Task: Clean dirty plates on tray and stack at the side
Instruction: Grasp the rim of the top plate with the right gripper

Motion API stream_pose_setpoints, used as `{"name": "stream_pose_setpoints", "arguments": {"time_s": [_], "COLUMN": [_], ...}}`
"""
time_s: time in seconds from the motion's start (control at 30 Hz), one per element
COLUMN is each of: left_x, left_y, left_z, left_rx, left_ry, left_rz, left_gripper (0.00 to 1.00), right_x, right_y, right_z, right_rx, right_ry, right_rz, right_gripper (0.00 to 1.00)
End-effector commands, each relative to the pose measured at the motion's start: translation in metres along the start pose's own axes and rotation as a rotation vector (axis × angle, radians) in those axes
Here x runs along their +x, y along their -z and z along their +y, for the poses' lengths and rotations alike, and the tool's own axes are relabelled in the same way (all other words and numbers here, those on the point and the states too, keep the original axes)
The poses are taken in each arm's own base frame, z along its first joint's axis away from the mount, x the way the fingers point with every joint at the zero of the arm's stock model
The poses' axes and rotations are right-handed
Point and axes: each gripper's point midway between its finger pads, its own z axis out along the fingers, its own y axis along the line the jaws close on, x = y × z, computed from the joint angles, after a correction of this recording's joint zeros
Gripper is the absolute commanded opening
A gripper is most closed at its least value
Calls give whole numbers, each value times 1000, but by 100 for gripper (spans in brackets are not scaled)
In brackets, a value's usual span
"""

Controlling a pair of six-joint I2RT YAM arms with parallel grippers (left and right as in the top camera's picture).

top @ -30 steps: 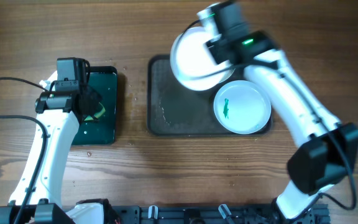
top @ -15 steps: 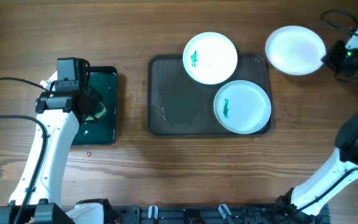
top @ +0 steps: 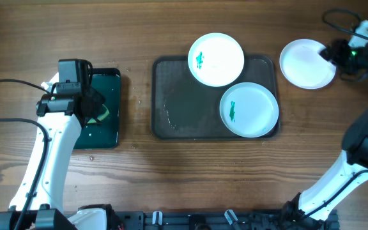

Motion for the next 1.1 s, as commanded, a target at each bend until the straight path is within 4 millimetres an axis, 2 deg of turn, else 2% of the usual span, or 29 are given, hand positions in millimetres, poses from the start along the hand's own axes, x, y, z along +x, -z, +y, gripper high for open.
{"name": "stream_pose_setpoints", "arguments": {"time_s": [0.0, 0.07, 0.17, 0.23, 0.3, 0.53, 0.67, 0.83, 0.93, 1.0, 1.07], "left_x": [-1, -1, 0, 0, 0, 0, 0, 1, 1, 1, 1], "left_y": [-1, -1, -1, -1, -1, -1, -1, -1, -1, -1, -1], "left_z": [-5, -8, -8, -8, -8, -8, -8, -10, -9, -9, -9], "left_rx": [28, 40, 43, 43, 42, 43, 43, 51, 51, 51, 51], "left_ry": [19, 21, 21, 20, 20, 20, 20, 20, 20, 20, 20], "left_rz": [7, 11, 14, 14, 15, 14, 14, 22, 22, 22, 22], "left_gripper": [4, 4, 4, 4, 4, 4, 4, 4, 4, 4, 4], "right_x": [4, 22, 53, 70, 83, 94, 107, 117, 118, 120, 122], "right_y": [-4, -32, -71, -88, -101, -123, -135, -137, -138, -141, -145], "right_z": [124, 153, 181, 193, 194, 169, 176, 190, 189, 187, 184], "right_rx": [-304, -223, -50, 50, 144, 229, 141, 44, 44, 46, 52], "right_ry": [249, 398, 560, 632, 702, 725, 742, 724, 722, 720, 718], "right_rz": [-5, 24, 70, 89, 108, 155, 189, 208, 208, 215, 222], "right_gripper": [68, 68, 68, 69, 70, 70, 69, 56, 53, 46, 54]}}
